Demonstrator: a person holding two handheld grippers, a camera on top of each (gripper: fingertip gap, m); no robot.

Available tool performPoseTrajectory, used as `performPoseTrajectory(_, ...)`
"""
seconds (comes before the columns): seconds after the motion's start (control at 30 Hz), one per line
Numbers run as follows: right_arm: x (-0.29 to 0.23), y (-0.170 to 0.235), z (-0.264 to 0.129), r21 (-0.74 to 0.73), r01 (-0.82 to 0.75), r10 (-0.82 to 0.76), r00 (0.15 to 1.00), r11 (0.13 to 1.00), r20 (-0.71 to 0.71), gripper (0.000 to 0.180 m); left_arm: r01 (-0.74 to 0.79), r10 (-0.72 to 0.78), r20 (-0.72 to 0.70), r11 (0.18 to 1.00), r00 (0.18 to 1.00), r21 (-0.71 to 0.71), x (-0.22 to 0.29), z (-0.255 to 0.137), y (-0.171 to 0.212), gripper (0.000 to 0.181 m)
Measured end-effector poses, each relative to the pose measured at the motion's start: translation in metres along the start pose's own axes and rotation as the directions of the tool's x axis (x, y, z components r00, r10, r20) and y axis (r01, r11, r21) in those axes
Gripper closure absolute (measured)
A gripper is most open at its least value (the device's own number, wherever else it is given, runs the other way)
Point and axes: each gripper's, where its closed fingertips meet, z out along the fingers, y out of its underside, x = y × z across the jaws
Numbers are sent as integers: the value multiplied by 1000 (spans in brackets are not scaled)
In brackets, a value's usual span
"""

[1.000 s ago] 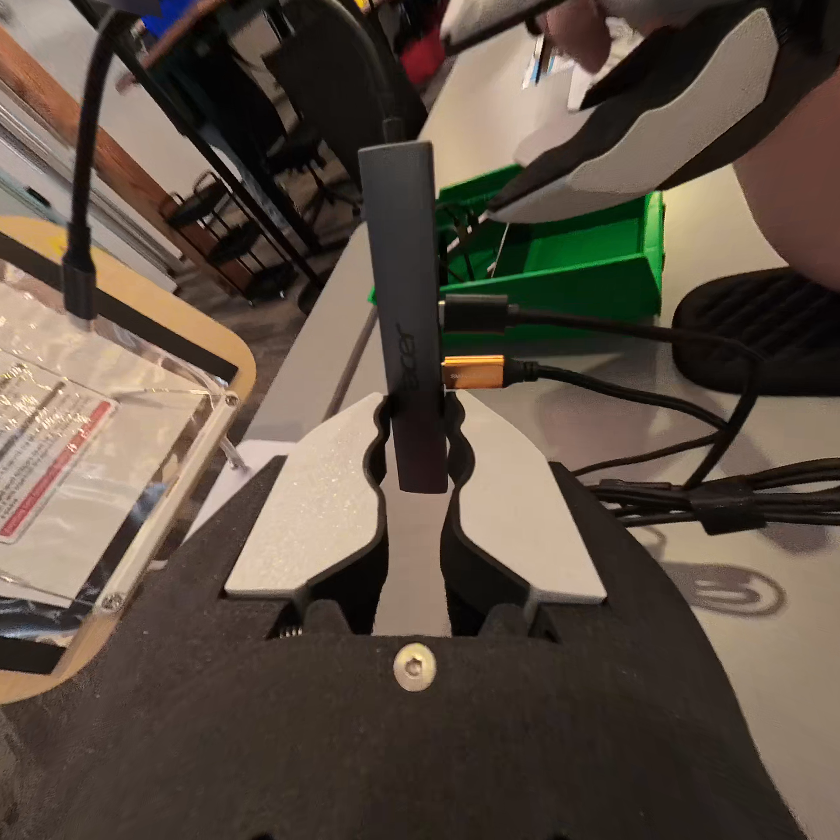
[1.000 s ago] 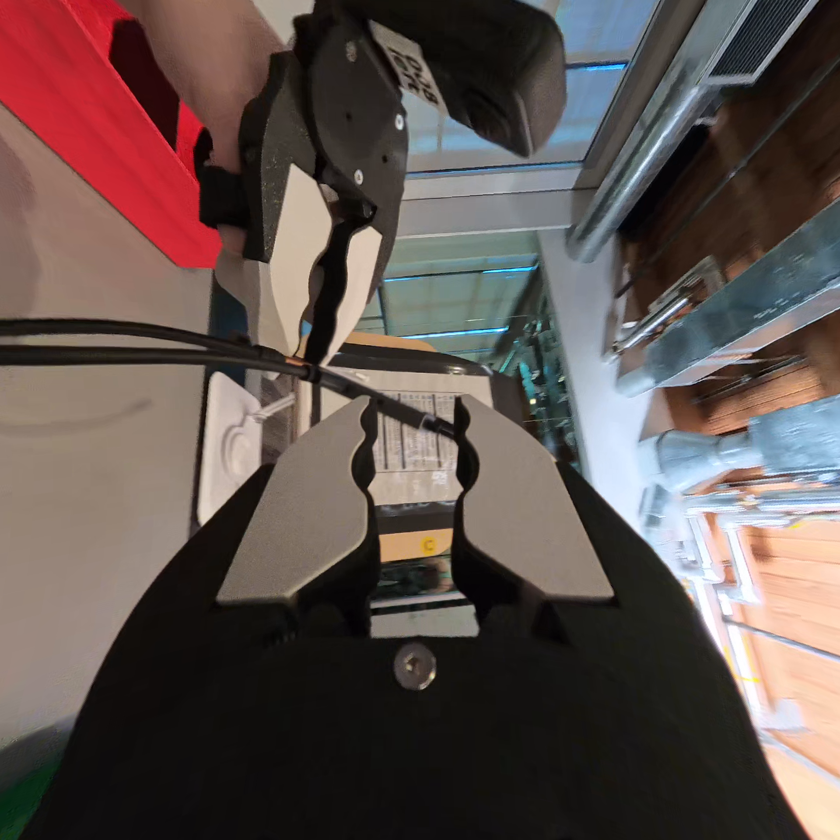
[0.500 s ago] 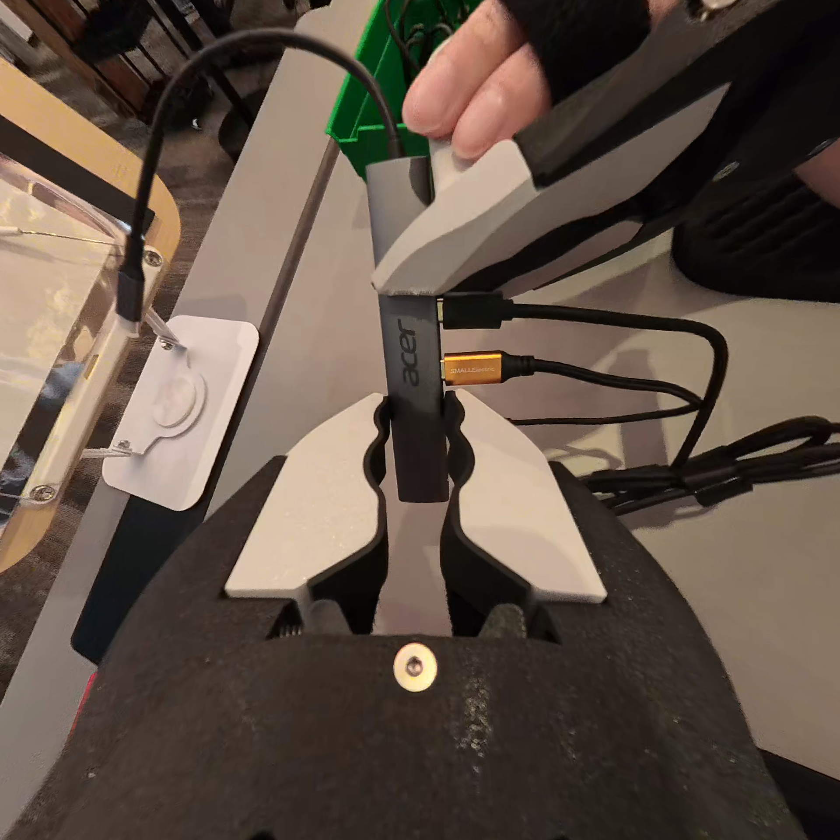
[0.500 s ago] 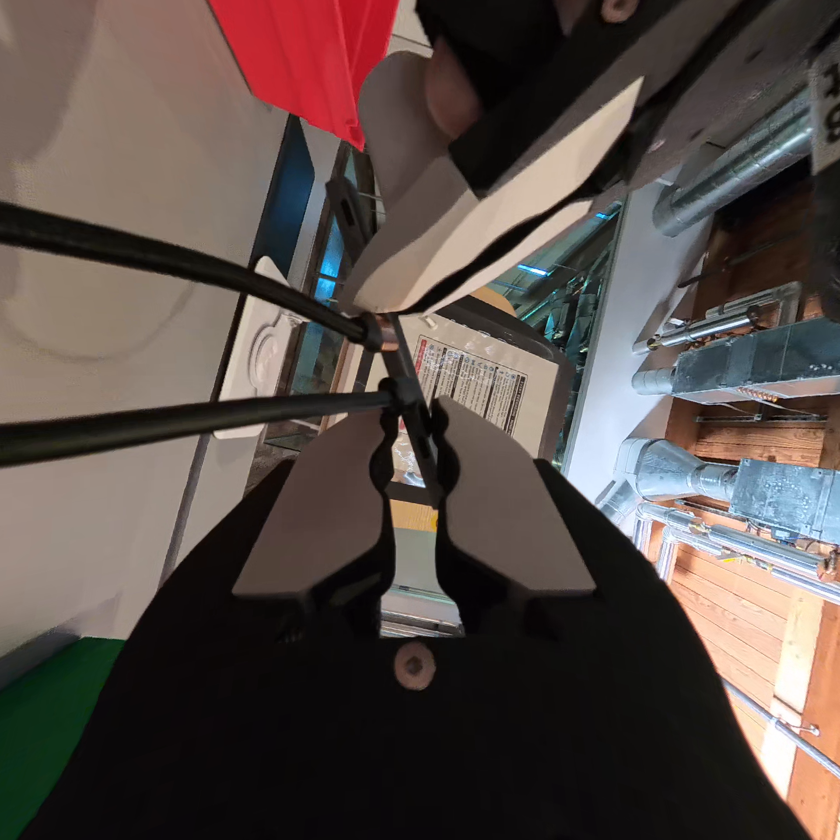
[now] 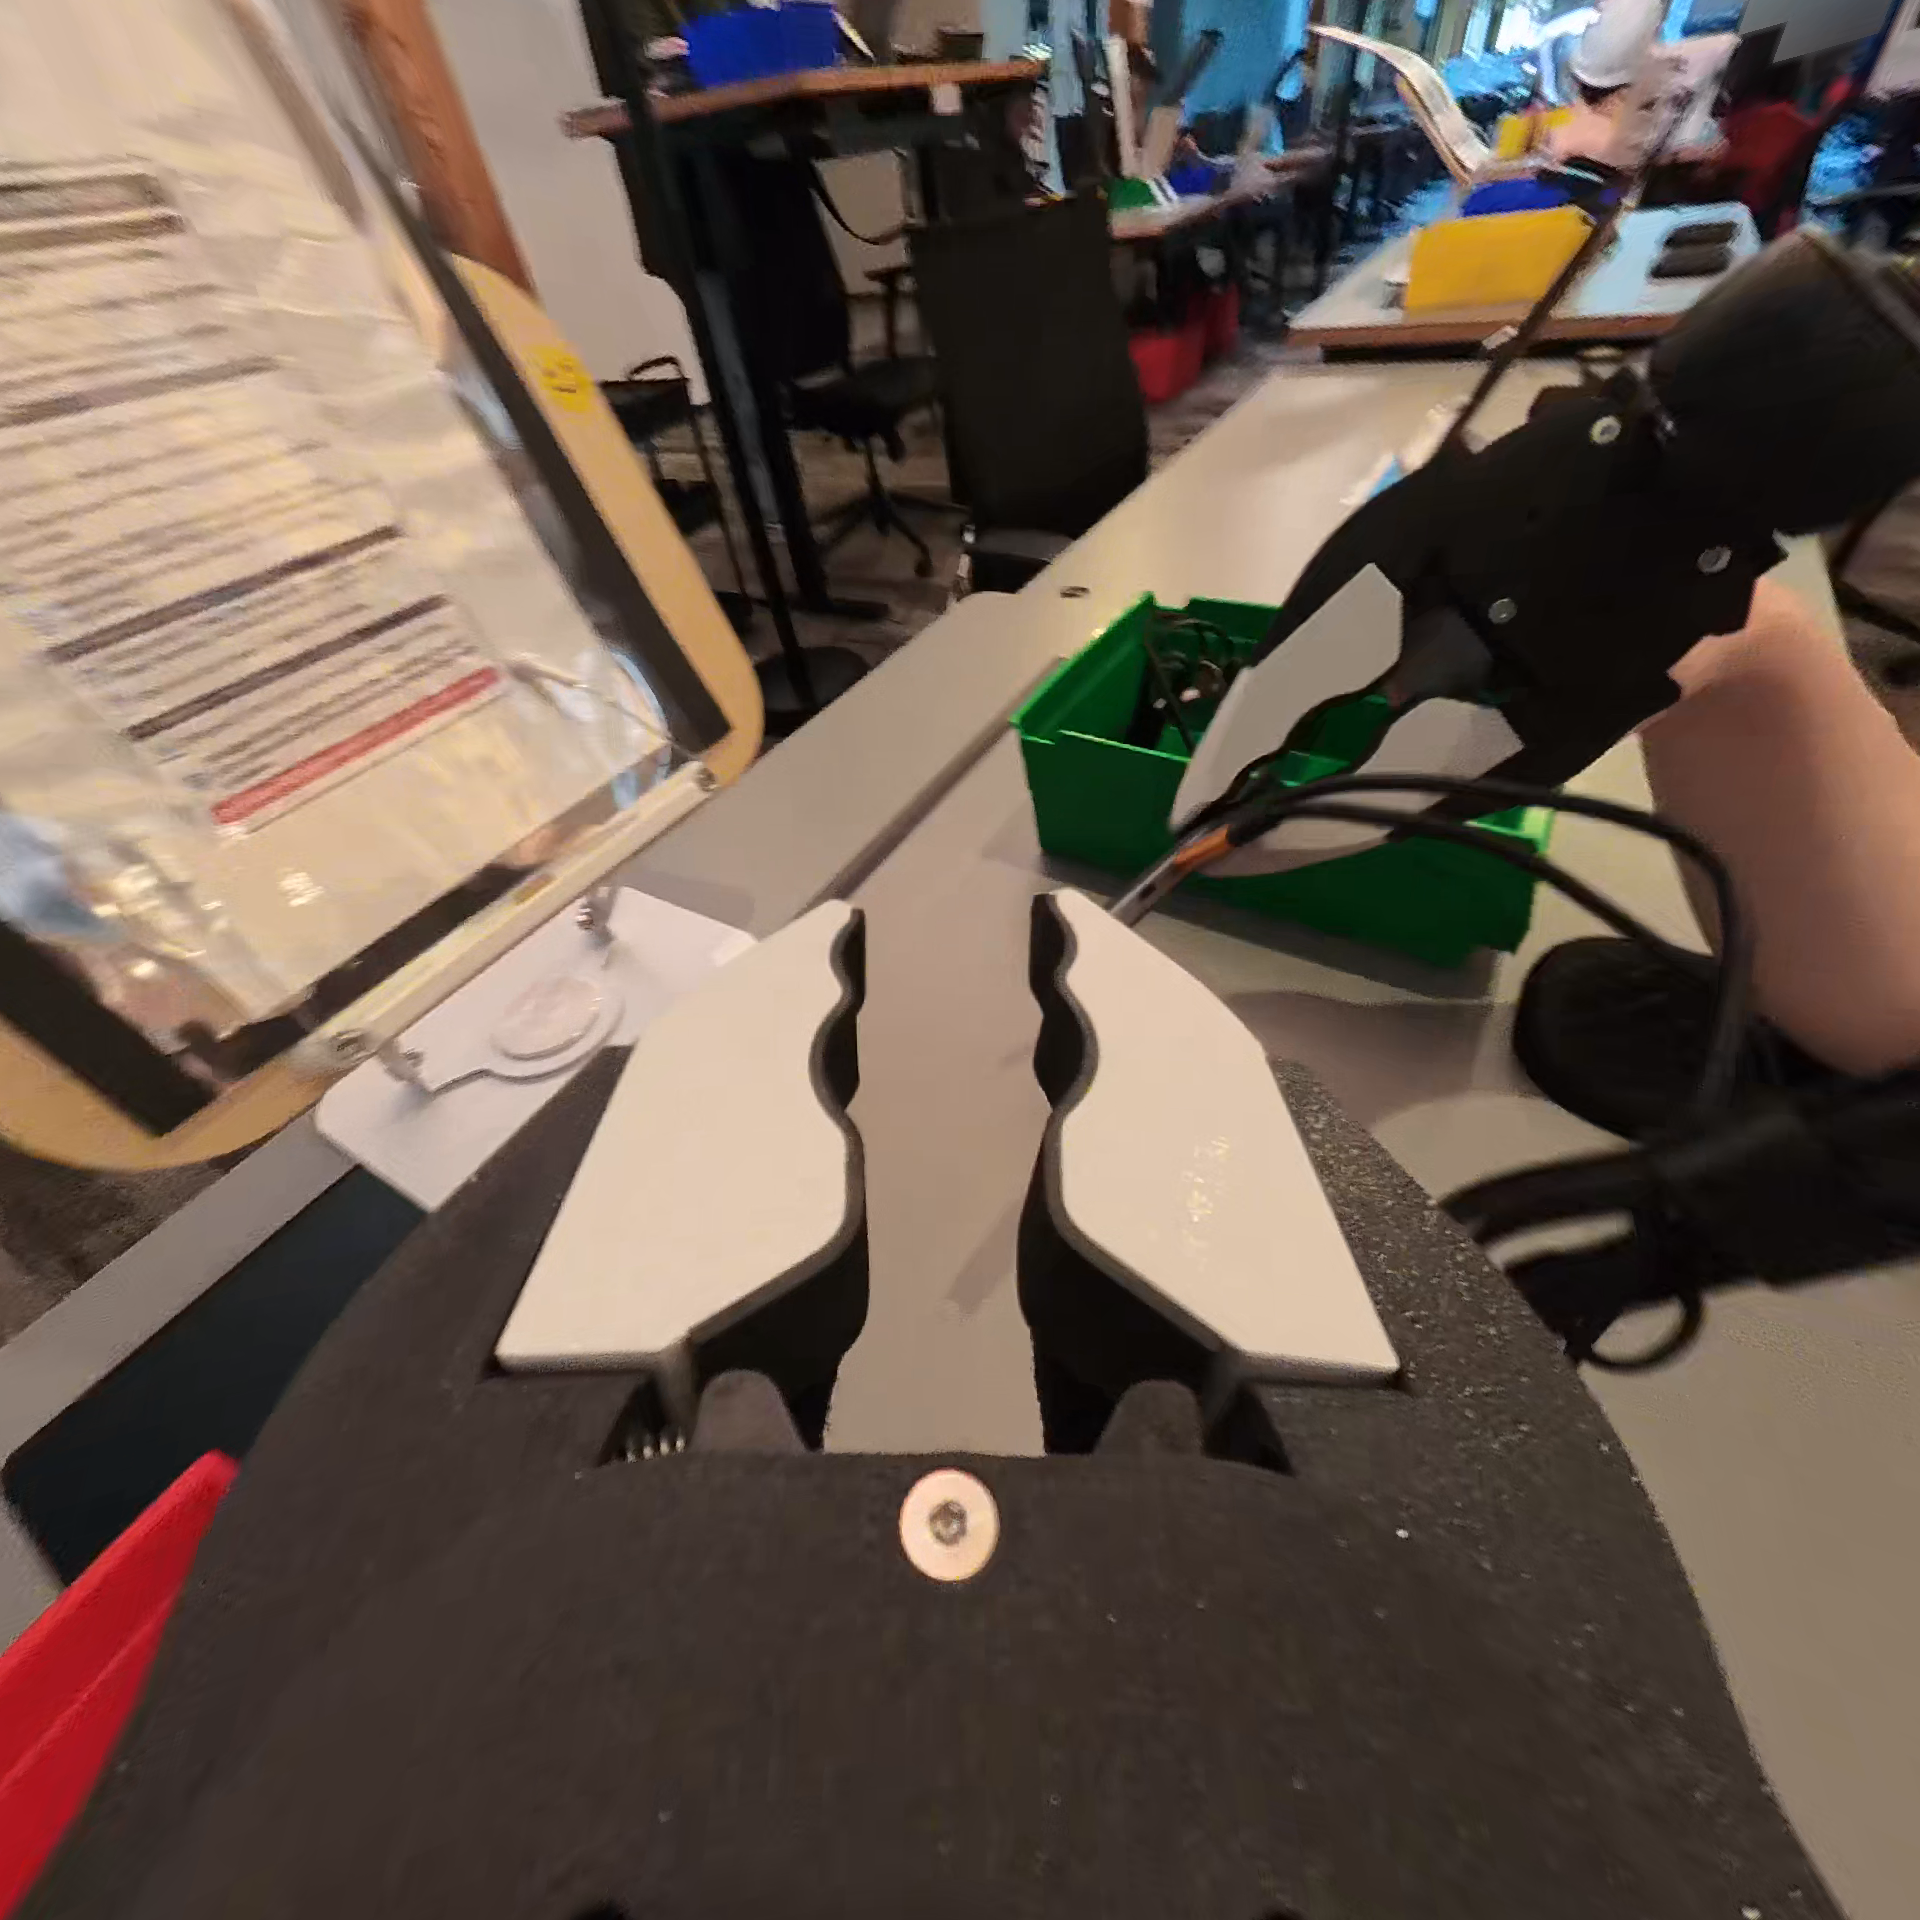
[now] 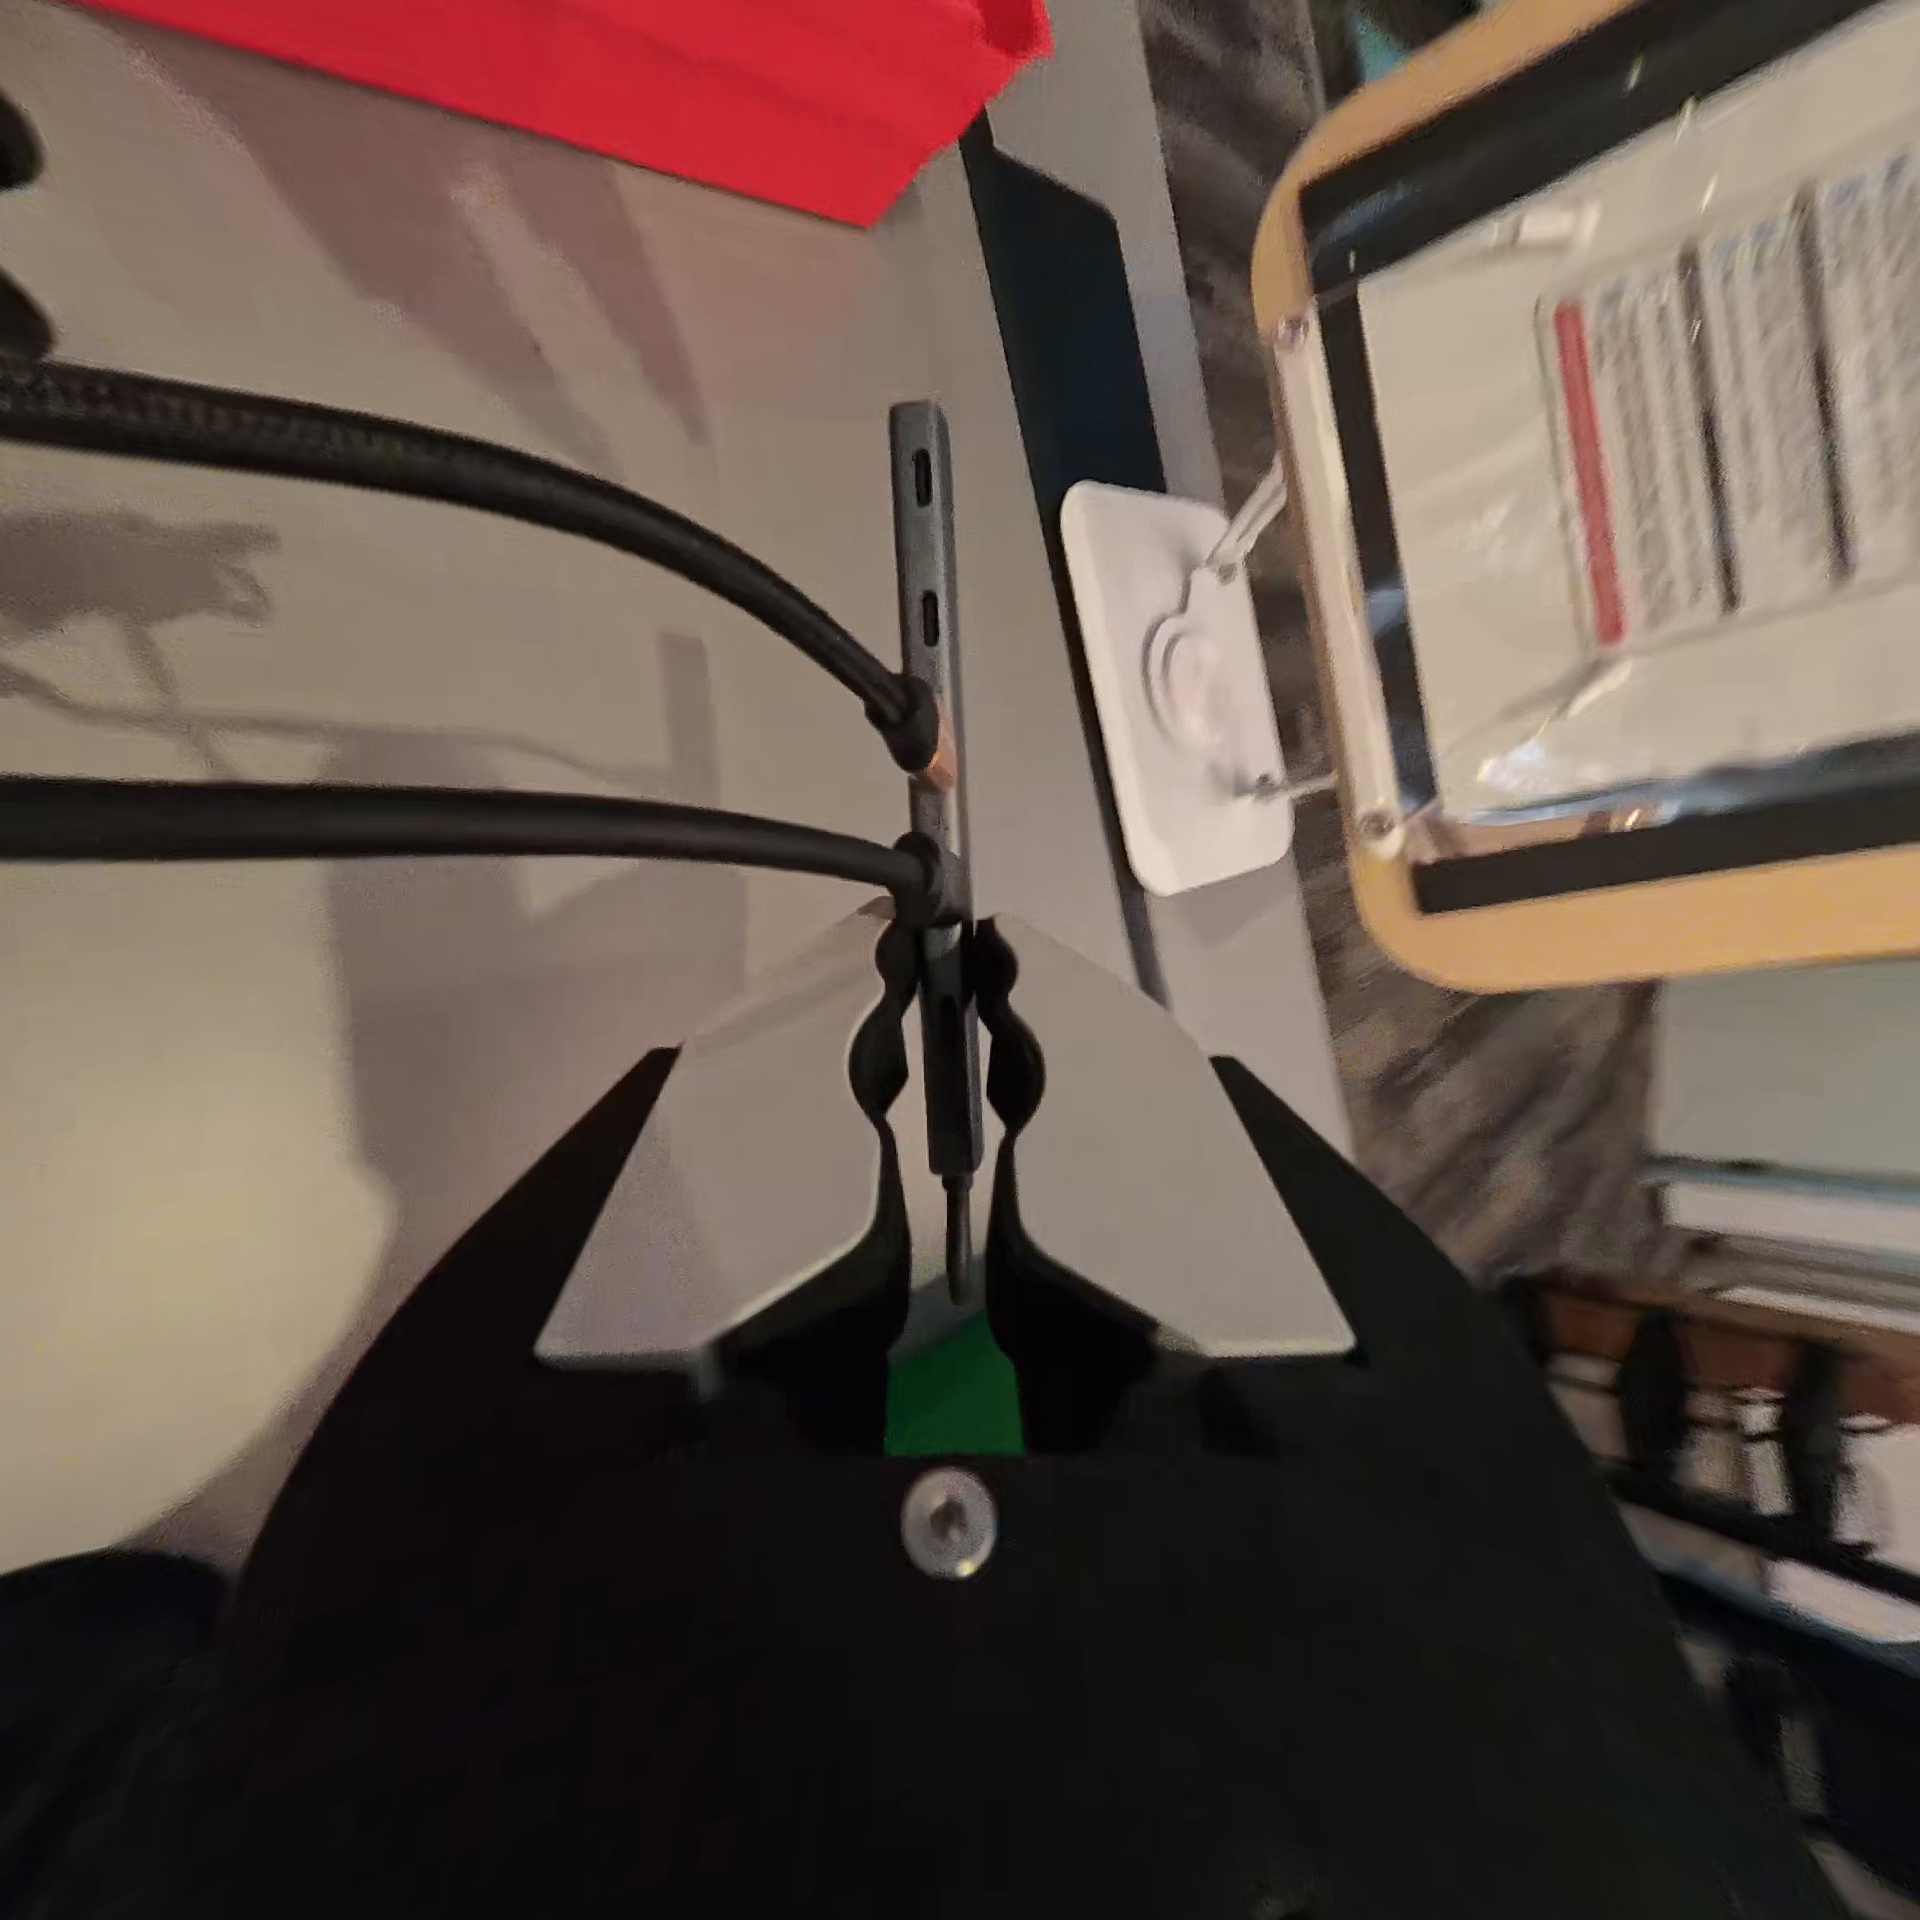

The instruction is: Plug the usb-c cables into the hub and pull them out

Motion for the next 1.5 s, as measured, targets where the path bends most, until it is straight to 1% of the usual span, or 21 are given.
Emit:
performPoseTrajectory(0.07,8,7,-6,14,-114,113,993,993,28,169,18,-18,52,1000,998,18,-12,-13,-2,151)
performPoseTrajectory(0.13,21,14,-15,47,-211,210,977,976,21,169,17,-19,76,999,997,27,-18,-23,-4,152)
performPoseTrajectory(0.23,46,33,-34,86,-371,373,928,925,-5,169,15,-19,98,999,995,38,-20,-29,-8,153)
performPoseTrajectory(0.3,69,51,-52,137,-489,500,864,861,-56,169,18,-21,87,999,996,34,-17,-27,-8,154)
performPoseTrajectory(0.37,94,69,-75,235,-598,630,771,767,-93,169,12,-13,78,1000,997,12,-14,-22,-5,154)
performPoseTrajectory(0.43,118,89,-102,355,-667,741,659,656,-130,170,1,0,77,1000,997,-22,-12,-16,-1,154)
performPoseTrajectory(0.47,126,101,-116,401,-684,778,613,610,-138,170,-4,7,72,999,997,-37,-10,-13,1,154)
performPoseTrajectory(0.5,132,112,-129,435,-687,800,580,582,-154,170,-8,11,64,999,998,-49,-8,-10,2,154)
performPoseTrajectory(0.57,144,140,-155,500,-693,849,487,519,-207,170,-14,17,46,998,999,-67,-3,-5,4,154)
performPoseTrajectory(0.63,149,163,-175,544,-684,871,429,486,-239,170,-24,27,31,996,999,-86,2,0,6,154)
performPoseTrajectory(0.77,154,209,-195,564,-671,876,346,482,-337,170,-48,50,10,989,999,-139,10,10,14,154)
performPoseTrajectory(0.87,158,233,-189,559,-671,870,321,487,-373,169,-64,65,-2,983,998,-174,14,16,19,154)
performPoseTrajectory(0.97,159,254,-165,491,-694,840,336,527,-426,169,-73,72,-16,977,997,-199,18,22,23,154)
performPoseTrajectory(1.07,157,272,-143,404,-737,812,337,543,-477,168,-85,81,-23,971,996,-222,20,27,27,154)
performPoseTrajectory(1.13,154,277,-130,347,-747,789,371,567,-490,169,-92,88,-27,968,996,-233,21,29,29,154)
performPoseTrajectory(1.17,152,276,-123,314,-733,765,421,603,-486,170,-94,90,-28,967,996,-236,22,29,30,154)
performPoseTrajectory(1.2,147,274,-115,268,-708,729,491,653,-477,167,-95,91,-29,967,995,-238,22,29,30,154)
performPoseTrajectory(1.27,141,281,-106,193,-685,673,550,702,-495,169,-95,90,-32,966,995,-239,22,30,30,154)
performPoseTrajectory(1.37,123,279,-83,84,-611,584,693,787,-423,168,-96,90,-37,966,995,-241,23,30,31,154)
performPoseTrajectory(1.43,107,284,-67,-30,-579,529,764,815,-368,168,-98,91,-38,965,995,-242,23,30,31,155)
performPoseTrajectory(1.5,94,290,-53,-129,-568,507,799,813,-324,166,-100,92,-44,964,995,-245,24,31,31,155)
